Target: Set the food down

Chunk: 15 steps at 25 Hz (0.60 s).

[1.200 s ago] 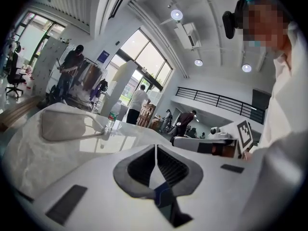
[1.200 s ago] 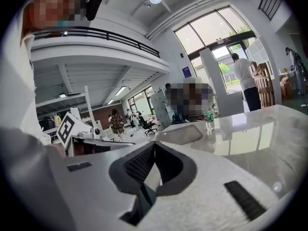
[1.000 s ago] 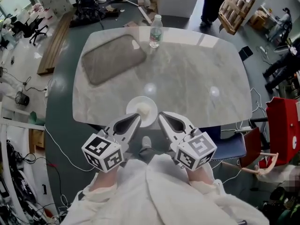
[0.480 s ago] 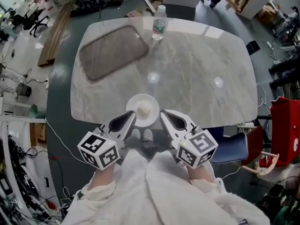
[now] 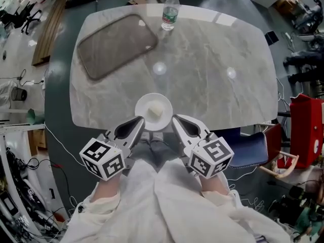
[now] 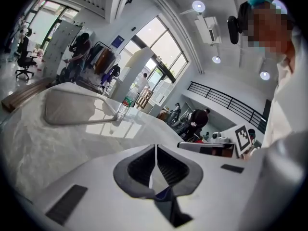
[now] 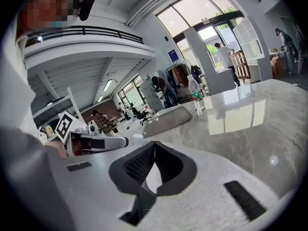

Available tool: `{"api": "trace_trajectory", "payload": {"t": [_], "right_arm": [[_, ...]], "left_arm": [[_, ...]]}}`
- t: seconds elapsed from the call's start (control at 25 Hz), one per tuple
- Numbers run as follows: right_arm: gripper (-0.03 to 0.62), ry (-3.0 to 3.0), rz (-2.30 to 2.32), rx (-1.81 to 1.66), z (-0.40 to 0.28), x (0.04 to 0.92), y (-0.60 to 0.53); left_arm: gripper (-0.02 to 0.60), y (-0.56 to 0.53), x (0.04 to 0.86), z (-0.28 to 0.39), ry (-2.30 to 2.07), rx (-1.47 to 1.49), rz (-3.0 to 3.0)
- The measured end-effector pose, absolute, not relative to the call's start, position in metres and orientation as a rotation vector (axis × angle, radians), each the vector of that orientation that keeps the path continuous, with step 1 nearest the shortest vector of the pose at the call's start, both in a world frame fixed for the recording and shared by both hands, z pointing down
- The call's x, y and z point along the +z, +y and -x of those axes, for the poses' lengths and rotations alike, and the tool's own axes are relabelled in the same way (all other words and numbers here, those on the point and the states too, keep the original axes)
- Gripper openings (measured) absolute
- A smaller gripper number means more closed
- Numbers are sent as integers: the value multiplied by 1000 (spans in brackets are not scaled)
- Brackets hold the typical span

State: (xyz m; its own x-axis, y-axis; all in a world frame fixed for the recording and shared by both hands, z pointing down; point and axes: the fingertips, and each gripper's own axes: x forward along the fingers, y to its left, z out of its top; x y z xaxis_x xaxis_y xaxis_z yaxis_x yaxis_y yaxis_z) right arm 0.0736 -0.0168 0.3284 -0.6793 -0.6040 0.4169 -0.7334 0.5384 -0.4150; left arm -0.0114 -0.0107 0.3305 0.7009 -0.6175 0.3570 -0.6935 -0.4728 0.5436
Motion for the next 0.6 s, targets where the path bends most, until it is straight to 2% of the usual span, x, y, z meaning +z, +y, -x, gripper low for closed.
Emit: {"api": "trace_trajectory", "payload": {"t": [0.6], "right_arm": [[2, -2381, -1092, 1021, -63, 401, -2]], "left_arm": [[23, -4, 411, 30, -926, 292, -2062]]}}
